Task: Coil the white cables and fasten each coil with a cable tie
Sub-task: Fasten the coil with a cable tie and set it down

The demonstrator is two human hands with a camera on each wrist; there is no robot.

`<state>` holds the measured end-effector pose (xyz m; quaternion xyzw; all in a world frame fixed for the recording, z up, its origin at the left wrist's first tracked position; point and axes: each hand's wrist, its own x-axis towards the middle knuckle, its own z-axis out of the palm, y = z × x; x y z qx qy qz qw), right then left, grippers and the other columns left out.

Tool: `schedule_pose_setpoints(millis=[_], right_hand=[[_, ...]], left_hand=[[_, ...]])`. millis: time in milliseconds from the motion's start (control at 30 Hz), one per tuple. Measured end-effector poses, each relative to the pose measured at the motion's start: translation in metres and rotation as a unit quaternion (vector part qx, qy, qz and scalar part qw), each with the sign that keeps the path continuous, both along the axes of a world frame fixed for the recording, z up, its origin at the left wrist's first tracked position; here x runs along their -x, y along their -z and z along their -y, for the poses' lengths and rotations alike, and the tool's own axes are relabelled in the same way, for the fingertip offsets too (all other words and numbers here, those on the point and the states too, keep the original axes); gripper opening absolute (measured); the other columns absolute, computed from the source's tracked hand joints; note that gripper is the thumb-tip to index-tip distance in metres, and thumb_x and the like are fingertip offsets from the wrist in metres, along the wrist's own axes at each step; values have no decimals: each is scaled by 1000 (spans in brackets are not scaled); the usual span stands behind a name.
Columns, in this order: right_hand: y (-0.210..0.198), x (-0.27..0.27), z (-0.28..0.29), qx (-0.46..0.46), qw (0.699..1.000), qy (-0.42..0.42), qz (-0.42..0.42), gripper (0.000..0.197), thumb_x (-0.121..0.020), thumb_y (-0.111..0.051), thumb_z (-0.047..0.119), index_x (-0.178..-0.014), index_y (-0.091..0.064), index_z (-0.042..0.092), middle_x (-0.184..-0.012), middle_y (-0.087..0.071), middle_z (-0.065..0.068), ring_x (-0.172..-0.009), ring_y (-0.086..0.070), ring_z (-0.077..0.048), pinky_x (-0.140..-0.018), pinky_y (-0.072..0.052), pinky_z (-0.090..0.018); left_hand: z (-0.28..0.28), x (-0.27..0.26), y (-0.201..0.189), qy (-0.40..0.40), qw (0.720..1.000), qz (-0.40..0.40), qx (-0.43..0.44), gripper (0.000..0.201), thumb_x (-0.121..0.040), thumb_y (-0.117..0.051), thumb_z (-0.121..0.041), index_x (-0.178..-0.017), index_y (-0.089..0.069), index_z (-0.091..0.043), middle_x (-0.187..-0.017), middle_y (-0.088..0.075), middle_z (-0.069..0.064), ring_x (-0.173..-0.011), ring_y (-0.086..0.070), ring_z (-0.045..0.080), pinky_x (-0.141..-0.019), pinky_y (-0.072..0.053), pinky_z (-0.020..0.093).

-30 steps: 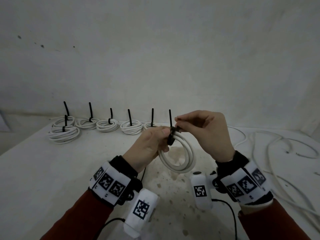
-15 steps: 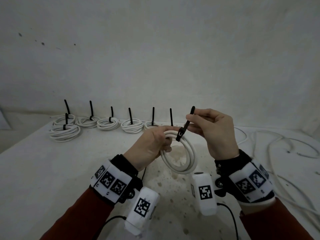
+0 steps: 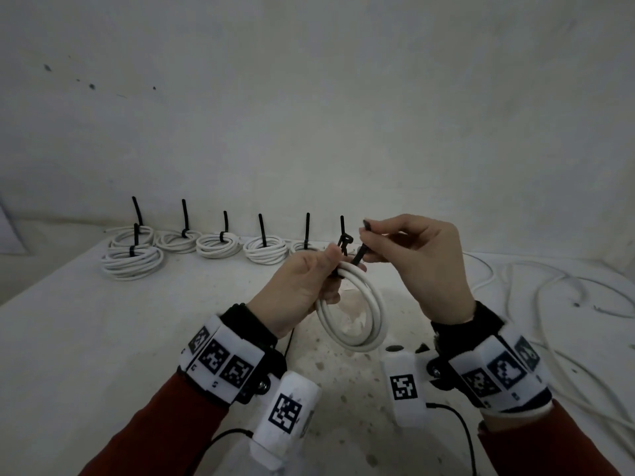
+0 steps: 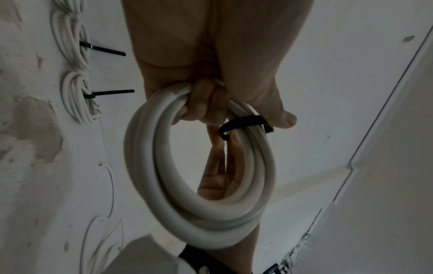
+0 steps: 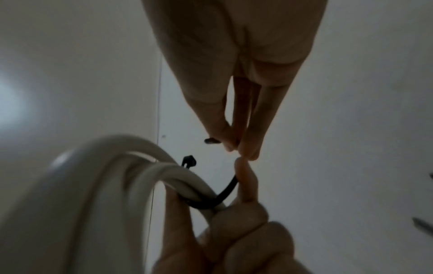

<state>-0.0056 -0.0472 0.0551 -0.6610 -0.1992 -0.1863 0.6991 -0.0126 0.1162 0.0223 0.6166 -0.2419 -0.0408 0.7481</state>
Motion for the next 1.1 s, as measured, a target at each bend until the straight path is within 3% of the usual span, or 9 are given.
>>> schedule_pose_setpoints(millis=[133,267,367,567,733,867,967,1033,1100], right_hand=[[0,2,5,136,984,29,108,18,-79,-74,-1,-82,-76,16,-80,-73,-1,-67,-70,-21,-66,-59,-43],[0,3,6,178,972,50,145,16,-79,-74,1,-86,-77,15,-85,-72,1,-73,-70,-14,-64,-59,-37],[0,4,4,189,967,56,161,17,-79,-75,2,-87,-77,17,-85,-72,1,-74,-69,-11,-63,-58,-30],[0,5,1,176,966,53,179,14,-79,-75,4,-89,-76,15,-80,-71,-1,-70,-69,-12,-62,-57,-29],[1,2,3,185,961,19,207,24,-79,-72,-4,-97,-74,12,-85,-67,-7,-76,-68,-14,-67,-54,-19],[3,1,2,158,965,7,210,28,-80,-70,-10,-97,-73,13,-86,-64,-10,-77,-68,-19,-71,-55,-22],[3,3,-3,138,965,11,225,30,-81,-69,-9,-97,-72,15,-87,-63,-9,-77,-68,-18,-72,-55,-21],[4,4,-5,132,965,25,225,30,-80,-70,-8,-99,-72,16,-88,-64,-7,-79,-67,-16,-72,-55,-22],[4,6,-6,125,969,39,211,34,-78,-71,-8,-100,-72,17,-86,-66,-4,-81,-67,-15,-74,-56,-26]], left_hand=[[4,0,2,-29,1000,5,6,69,-54,-65,-80,-80,-74,-16,-91,-37,15,-59,-23,15,-55,-34,21],[5,0,1,-48,998,-23,28,81,-54,-68,-77,-85,-56,-4,-97,-34,15,-64,-17,21,-55,-33,22],[6,-1,0,-59,998,-26,24,65,-67,-59,-65,-89,-53,-4,-97,-35,15,-58,-24,14,-55,-36,22],[7,4,-3,-59,997,-45,10,69,-68,-57,-60,-97,-56,3,-77,-23,11,-59,-19,16,-55,-35,22],[6,5,-9,-24,994,-95,37,63,-73,-61,-53,-103,-50,1,-60,-24,1,-49,-21,9,-53,-33,21],[2,5,-13,3,992,-118,54,52,-78,-57,-43,-104,-48,1,-60,-19,-3,-47,-21,7,-54,-34,20],[0,5,-13,14,991,-119,65,46,-79,-60,-45,-88,-55,-1,-55,-26,-5,-45,-24,6,-54,-34,20],[0,7,-14,15,990,-116,73,36,-82,-58,-43,-67,-57,-10,-53,-29,-6,-46,-25,6,-54,-33,20],[0,8,-15,16,990,-117,79,36,-85,-57,-41,-60,-55,-16,-52,-34,-8,-46,-25,6,-54,-33,20]])
